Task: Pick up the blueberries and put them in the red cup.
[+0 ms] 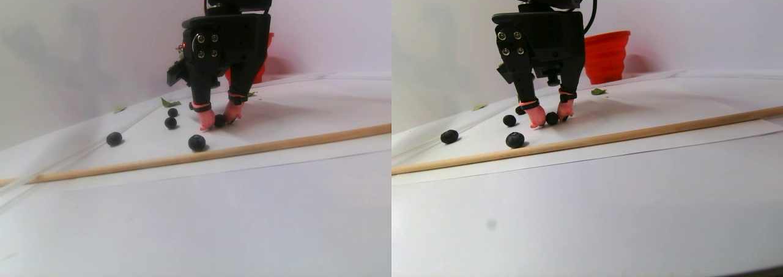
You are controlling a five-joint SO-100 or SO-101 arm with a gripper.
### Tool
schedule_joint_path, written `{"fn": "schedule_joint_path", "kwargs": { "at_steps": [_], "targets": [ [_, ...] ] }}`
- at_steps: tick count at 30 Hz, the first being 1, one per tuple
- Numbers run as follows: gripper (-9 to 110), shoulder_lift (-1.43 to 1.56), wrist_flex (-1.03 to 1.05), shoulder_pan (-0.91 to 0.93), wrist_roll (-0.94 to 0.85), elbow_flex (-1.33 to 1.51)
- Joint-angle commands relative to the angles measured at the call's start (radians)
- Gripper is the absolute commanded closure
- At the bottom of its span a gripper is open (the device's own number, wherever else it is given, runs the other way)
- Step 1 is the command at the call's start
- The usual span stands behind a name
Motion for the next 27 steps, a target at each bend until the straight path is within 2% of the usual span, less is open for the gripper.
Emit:
{"fn": "schedule_joint_path", "kwargs": {
  "at_steps": [1, 27],
  "targets": [
    [90, 0.006, -0.014, 0.008, -0.003, -0.002],
    [90, 0.186, 0.023, 0.029, 0.049, -0.040]
  ]
}}
